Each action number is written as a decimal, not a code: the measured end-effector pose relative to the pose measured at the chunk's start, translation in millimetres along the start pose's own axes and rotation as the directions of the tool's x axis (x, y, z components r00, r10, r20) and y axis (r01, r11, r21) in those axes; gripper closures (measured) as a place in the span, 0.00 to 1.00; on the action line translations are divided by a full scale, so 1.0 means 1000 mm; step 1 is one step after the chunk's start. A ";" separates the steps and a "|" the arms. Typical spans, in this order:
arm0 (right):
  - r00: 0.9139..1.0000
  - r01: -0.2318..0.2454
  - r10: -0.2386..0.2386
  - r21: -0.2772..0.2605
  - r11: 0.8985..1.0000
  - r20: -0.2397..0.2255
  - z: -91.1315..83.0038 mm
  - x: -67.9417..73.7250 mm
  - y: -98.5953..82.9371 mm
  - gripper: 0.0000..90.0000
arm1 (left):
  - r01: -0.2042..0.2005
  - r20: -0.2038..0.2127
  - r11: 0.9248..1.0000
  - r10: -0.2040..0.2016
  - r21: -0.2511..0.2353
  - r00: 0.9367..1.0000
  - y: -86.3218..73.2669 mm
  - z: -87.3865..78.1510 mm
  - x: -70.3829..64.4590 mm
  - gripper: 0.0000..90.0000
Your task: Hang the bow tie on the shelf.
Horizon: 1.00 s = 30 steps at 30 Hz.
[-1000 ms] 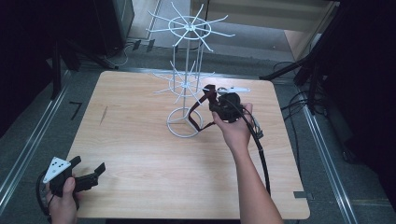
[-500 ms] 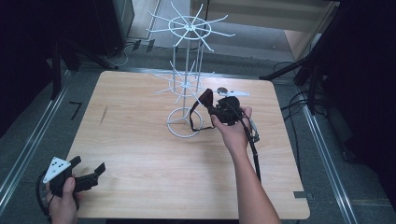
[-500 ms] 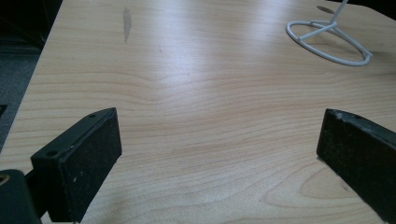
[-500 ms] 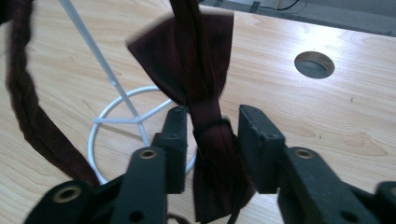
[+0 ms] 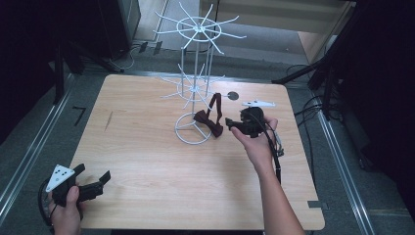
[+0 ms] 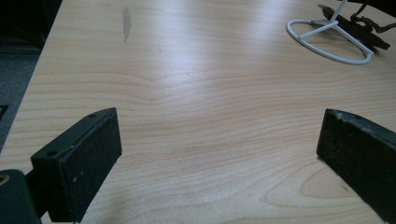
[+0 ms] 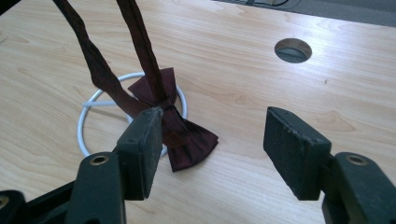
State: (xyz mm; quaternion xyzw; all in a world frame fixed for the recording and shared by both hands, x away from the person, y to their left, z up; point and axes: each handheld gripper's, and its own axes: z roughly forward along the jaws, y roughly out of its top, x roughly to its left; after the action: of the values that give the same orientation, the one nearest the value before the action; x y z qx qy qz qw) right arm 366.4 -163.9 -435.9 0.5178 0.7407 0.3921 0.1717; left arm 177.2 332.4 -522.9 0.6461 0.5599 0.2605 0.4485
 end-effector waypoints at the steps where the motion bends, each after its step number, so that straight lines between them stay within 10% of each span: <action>1: 1.000 -0.002 0.002 0.000 1.000 0.005 -0.002 -0.003 -0.003 0.42 | -0.001 0.000 1.000 0.001 0.001 1.000 0.000 0.000 0.000 0.00; 30: 0.993 -0.109 0.110 -0.028 0.994 0.050 -0.047 -0.067 -0.078 0.36 | -0.002 -0.006 1.000 0.002 -0.003 1.000 0.000 0.000 -0.001 0.00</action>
State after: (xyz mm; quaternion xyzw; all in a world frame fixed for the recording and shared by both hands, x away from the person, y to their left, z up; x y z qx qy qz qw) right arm 312.6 -255.2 -475.7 0.5653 0.7016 0.3968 0.1753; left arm 176.7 331.7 -523.0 0.6453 0.5602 0.2636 0.4475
